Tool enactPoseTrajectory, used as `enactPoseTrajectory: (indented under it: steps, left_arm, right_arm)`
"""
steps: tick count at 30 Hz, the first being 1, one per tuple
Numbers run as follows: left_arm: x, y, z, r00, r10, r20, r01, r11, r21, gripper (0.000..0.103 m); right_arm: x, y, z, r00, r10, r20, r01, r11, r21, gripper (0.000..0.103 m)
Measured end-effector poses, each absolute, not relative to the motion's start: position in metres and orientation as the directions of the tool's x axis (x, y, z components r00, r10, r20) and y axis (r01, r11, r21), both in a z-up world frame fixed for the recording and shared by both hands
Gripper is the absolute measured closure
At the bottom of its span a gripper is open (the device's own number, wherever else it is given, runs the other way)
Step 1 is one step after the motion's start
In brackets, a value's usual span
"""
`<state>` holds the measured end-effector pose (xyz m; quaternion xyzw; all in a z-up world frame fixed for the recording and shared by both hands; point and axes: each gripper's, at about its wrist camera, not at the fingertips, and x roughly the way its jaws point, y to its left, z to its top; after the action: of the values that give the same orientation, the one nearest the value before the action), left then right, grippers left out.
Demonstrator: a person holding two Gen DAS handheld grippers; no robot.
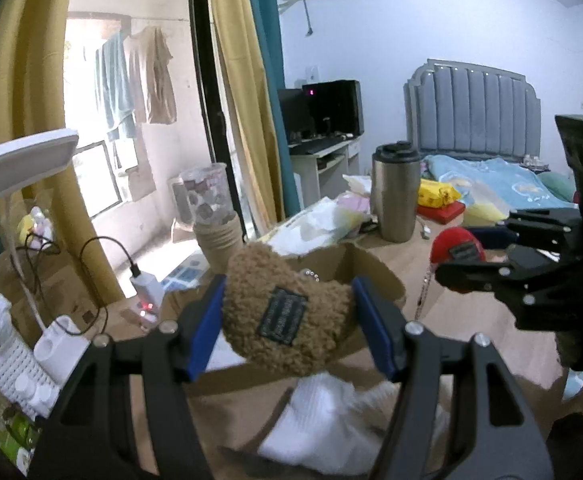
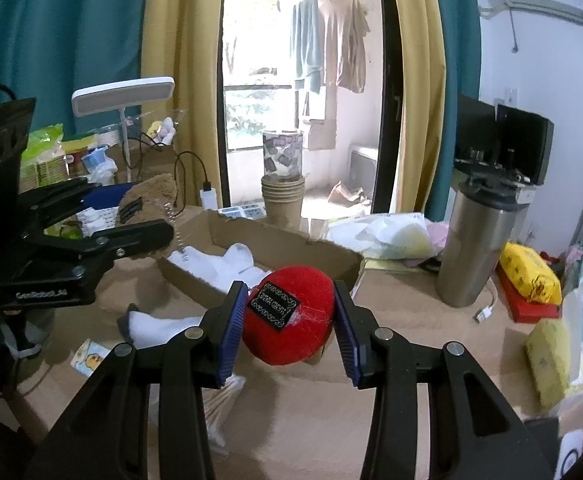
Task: Organize soft objects
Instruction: 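Carry the plush and the red pouch together over the cardboard box, then open both grippers to drop the plush and red pouch into the box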
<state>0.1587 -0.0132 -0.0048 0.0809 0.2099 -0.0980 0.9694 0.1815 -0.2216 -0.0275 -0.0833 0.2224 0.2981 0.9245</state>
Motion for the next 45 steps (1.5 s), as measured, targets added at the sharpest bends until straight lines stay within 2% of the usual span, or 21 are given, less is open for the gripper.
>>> enactPoseTrajectory:
  steps: [7,11,17,32,39,44,45]
  left_arm:
    - [0.182,-0.003,-0.005,0.906,-0.165,-0.391,0.214,0.973,0.084,0.039]
    - [0.199,0.018,-0.010,0.897,-0.222,-0.382,0.215,0.975,-0.063,0.039]
    - [0.219,0.025,-0.020,0.875,-0.248,-0.416,0.216,0.969,-0.124,0.039]
    - [0.279,0.015,-0.042,0.813,-0.209,-0.544,0.175,0.978,-0.113,0.039]
    - [0.290,0.008,-0.048,0.799,-0.210,-0.564,0.167,0.978,-0.129,0.038]
    - [0.297,0.007,-0.055,0.776,-0.223,-0.590,0.172,0.975,-0.142,0.038]
    - [0.298,0.007,-0.055,0.772,-0.225,-0.595,0.173,0.974,-0.144,0.038]
  right_arm:
    - [0.202,-0.217,-0.025,0.739,0.500,-0.452,-0.580,0.813,-0.048,0.058]
    - [0.219,-0.214,-0.025,0.745,0.505,-0.436,-0.572,0.820,-0.029,0.058]
    - [0.237,-0.208,-0.027,0.746,0.525,-0.409,-0.578,0.816,-0.007,0.058]
    - [0.273,-0.193,-0.033,0.744,0.517,-0.423,-0.564,0.826,0.017,0.058]
    - [0.298,-0.193,-0.047,0.708,0.525,-0.472,-0.541,0.833,0.115,0.058]
    - [0.307,-0.191,-0.054,0.697,0.523,-0.490,-0.523,0.839,0.152,0.055]
    - [0.307,-0.190,-0.054,0.698,0.522,-0.490,-0.523,0.839,0.148,0.050]
